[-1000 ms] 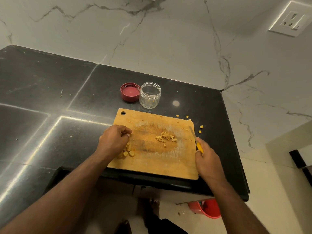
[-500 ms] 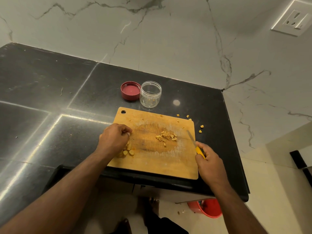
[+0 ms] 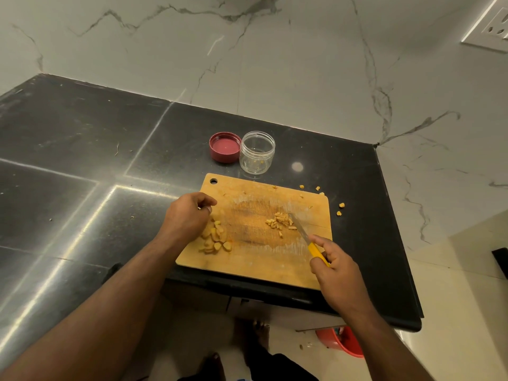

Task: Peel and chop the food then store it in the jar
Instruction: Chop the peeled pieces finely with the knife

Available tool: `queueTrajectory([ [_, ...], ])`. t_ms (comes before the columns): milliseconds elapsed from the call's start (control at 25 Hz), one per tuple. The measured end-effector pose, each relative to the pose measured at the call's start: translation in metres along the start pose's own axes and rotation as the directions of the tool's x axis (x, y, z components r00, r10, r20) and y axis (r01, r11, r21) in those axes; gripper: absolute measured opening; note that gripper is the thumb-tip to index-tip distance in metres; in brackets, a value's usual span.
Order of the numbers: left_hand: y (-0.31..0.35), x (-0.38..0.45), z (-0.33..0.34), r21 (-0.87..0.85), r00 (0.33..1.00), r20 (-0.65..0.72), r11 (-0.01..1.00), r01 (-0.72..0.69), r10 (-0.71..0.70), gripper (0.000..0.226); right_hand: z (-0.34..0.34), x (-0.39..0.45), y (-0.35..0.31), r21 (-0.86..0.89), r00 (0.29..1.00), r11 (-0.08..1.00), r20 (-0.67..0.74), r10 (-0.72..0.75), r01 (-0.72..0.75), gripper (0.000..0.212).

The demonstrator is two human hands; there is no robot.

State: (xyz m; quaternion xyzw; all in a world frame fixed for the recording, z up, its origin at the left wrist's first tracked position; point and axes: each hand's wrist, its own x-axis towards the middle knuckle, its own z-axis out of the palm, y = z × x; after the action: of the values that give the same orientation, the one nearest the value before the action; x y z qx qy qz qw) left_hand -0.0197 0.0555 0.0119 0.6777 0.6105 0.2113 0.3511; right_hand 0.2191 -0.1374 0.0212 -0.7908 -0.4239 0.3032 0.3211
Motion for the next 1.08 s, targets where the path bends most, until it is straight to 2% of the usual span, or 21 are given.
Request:
queueTrajectory([
  [200,0.0,-0.004,-0.012,0.076,0.99,0.138,0.996,-0.038,0.027,0.016,0.01,-0.002,-0.004,0.01,1.0,1.0,0.015,-0.009,0.009,0.043],
  [360,0.004,-0.016,-0.013,0.176,0.941,0.314,0.967,-0.185,0.123,0.013,0.017,-0.004,-0.009,-0.006,0.999,0.999,0.012,-0.048,0.048,0.045],
  [520,0.007,-0.025,-0.003,0.396,0.885,0.407,0.83,-0.393,0.225,0.02,0.022,-0.004,-0.015,0.016,0.997,0.998,0.044,-0.069,0.068,0.044],
  [680,0.008,-0.027,-0.002,0.485,0.861,0.436,0.737,-0.471,0.262,0.023,0.026,-0.006,-0.016,0.022,0.996,0.998,0.055,-0.064,0.063,0.043],
  [800,0.011,-0.027,-0.002,0.515,0.847,0.469,0.703,-0.491,0.248,0.021,0.028,-0.009,-0.017,0.023,0.996,0.998,0.065,-0.066,0.065,0.042],
  [920,0.015,-0.027,-0.001,0.502,0.868,0.436,0.736,-0.454,0.237,0.012,0.029,-0.011,-0.016,0.038,0.996,0.997,0.066,-0.064,0.062,0.042],
  [1040,0.024,-0.023,0.004,0.269,0.903,0.395,0.917,-0.293,0.172,0.003,0.029,-0.012,-0.015,0.054,0.997,0.998,0.066,-0.047,0.043,0.043],
  [1080,0.029,-0.021,0.008,0.216,0.907,0.391,0.943,-0.254,0.155,0.004,0.029,-0.013,-0.015,0.062,0.997,0.997,0.065,-0.042,0.038,0.043],
])
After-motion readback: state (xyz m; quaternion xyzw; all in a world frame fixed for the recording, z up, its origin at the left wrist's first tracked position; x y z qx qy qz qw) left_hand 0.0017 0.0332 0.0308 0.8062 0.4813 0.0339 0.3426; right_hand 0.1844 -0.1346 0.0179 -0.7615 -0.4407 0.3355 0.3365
